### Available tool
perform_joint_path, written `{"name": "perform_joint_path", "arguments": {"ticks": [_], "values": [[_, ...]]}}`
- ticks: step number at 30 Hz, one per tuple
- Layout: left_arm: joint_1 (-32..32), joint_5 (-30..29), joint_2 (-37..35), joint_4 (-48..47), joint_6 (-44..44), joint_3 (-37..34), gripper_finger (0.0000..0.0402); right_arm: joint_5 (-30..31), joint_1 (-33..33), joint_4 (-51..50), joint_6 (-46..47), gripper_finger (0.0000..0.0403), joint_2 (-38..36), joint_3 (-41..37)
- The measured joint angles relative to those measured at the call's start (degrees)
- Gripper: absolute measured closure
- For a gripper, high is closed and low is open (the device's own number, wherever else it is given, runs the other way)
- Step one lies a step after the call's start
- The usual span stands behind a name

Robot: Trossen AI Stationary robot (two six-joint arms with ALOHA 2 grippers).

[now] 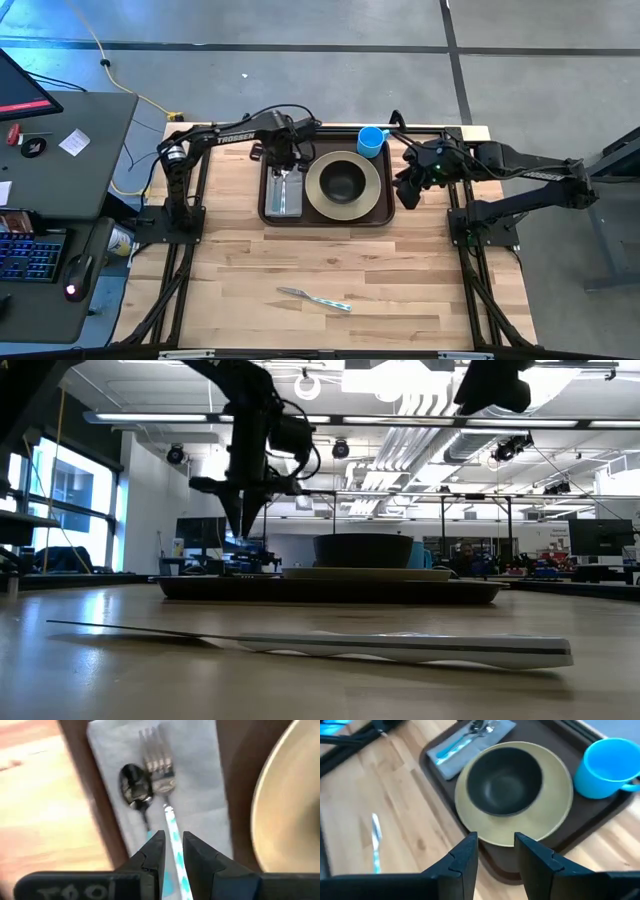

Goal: Set up tray
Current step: Put the blue knife on the gray napkin to the right of the blue fork

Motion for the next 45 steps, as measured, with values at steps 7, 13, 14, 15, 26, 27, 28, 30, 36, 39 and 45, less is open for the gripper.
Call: {"name": "perform_joint_path", "arguments": {"ticks": [7, 13, 14, 15, 26, 27, 28, 30, 36, 39, 45], "values": [[-6.11, -5.83, -6.85, -4.03, 0.68, 2.62, 0.0300, -8.77, 0.74, 3.10, -0.03, 0.0284, 0.00, 0.00], [-14.90, -10.40, -16.26, -2.45, -0.79, 2.62, 0.0300, -7.51, 5.76, 3.09, -0.02, 0.0284, -0.68, 0.00], [-16.47, -10.58, -17.67, -1.96, -0.78, 2.62, 0.0300, -6.80, 6.73, 3.09, 0.00, 0.0284, -0.84, 0.00], [-18.11, -10.83, -18.90, -1.27, -0.76, 2.62, 0.0300, -6.33, 7.70, 3.12, 0.01, 0.0284, -0.85, 0.01], [-31.91, -22.70, -30.93, 6.60, 2.99, 1.77, 0.0300, -3.28, 15.28, 13.18, 6.37, 0.0284, 2.39, 0.02], [-32.20, -22.74, -32.15, 7.30, 3.59, 1.07, 0.0300, -2.53, 16.00, 15.01, 6.50, 0.0284, 3.35, 0.01], [-32.34, -22.71, -33.30, 7.62, 4.37, -0.02, 0.0300, -1.69, 16.59, 16.80, 6.49, 0.0284, 4.56, 0.02], [-32.26, -22.44, -35.66, 9.68, 5.96, -2.24, 0.0300, -0.83, 17.34, 21.06, 6.20, 0.0284, 6.91, 0.04], [-33.42, -17.83, -46.17, 14.68, 7.79, -12.17, 0.0300, -1.33, 17.73, 24.98, 5.33, 0.0284, 18.77, 7.07], [-36.23, -16.89, -51.98, 21.09, 8.24, -16.87, 0.0300, -1.03, 18.06, 23.04, 2.80, 0.0284, 25.65, 14.59], [-41.64, -17.59, -59.69, 24.19, 8.24, -21.45, 0.0300, -1.47, 18.25, 14.16, 3.69, 0.0284, 37.62, 29.28]]}}
